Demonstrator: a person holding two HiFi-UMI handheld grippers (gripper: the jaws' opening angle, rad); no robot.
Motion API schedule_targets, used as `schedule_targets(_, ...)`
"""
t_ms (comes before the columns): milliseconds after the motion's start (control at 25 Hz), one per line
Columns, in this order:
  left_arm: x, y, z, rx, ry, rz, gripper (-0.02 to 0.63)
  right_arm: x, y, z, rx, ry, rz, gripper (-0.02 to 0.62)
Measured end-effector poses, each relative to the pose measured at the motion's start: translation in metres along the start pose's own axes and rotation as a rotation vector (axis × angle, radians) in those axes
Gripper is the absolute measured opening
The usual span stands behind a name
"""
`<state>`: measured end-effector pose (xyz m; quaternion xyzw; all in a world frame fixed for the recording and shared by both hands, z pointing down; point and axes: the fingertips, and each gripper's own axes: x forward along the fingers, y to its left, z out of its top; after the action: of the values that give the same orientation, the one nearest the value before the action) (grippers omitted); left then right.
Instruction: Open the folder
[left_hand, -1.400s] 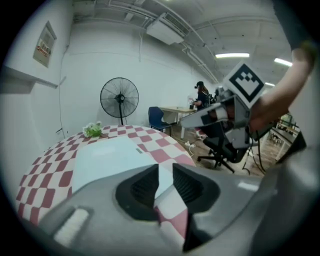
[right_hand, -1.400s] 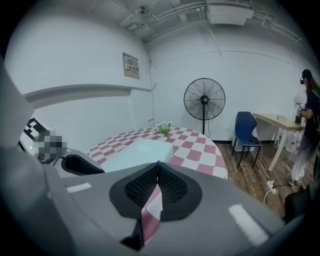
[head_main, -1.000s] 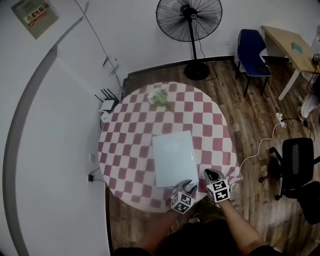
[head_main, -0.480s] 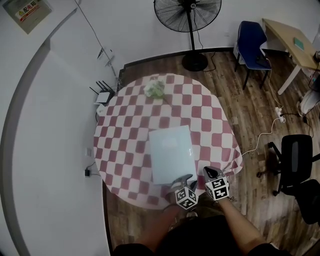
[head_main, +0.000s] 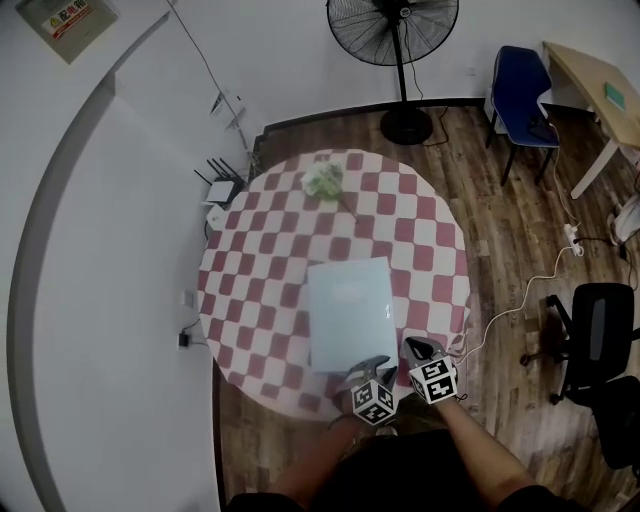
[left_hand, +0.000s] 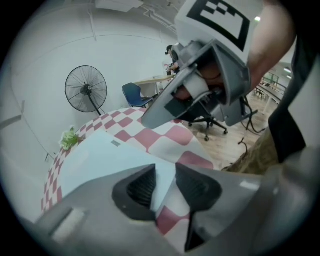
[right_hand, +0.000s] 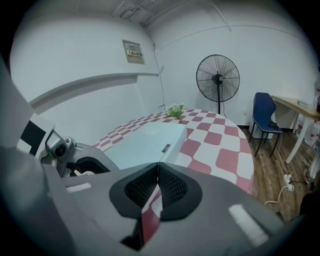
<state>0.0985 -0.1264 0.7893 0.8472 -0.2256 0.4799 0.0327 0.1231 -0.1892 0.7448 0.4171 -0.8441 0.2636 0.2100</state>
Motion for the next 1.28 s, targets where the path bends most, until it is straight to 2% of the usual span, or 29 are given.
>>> schedule_targets(160, -0.004, -0.001, 0.004, -0.030, -0.010, 0.010, 0.123, 0.006, 0.008, -0.004, -0.048, 0.021, 0.071, 0.003)
schedule_targets(240, -0.007, -0.001, 0.006, -0.045, -0.023, 0.011, 0.101, 0.009, 0.012, -0.008, -0.059, 0.040, 0.097, 0.003)
schedule_targets(440, -0.014, -0.003, 0.012, -0.077, -0.059, 0.053, 0.043, 0.015, 0.008, -0.016, -0.057, 0.064, 0.123, 0.003)
schedule_targets(680, -0.020, 0.001, 0.016, -0.166, -0.062, 0.090, 0.015, 0.021, 0.013, -0.017, -0.091, 0.075, 0.174, 0.003)
schedule_targets(960, -0.030, 0.006, 0.022, -0.205, -0.109, 0.134, 0.003, 0.028, 0.006, -0.015, -0.060, 0.088, 0.168, 0.003)
schedule_targets(1120, -0.036, 0.010, 0.023, -0.227, -0.128, 0.129, 0.002, 0.033, 0.011, -0.015, -0.073, 0.097, 0.172, 0.003)
schedule_targets(1280, -0.042, 0.013, 0.025, -0.237, -0.148, 0.111, 0.000, 0.035, 0.007, -0.017, -0.038, 0.107, 0.148, 0.003)
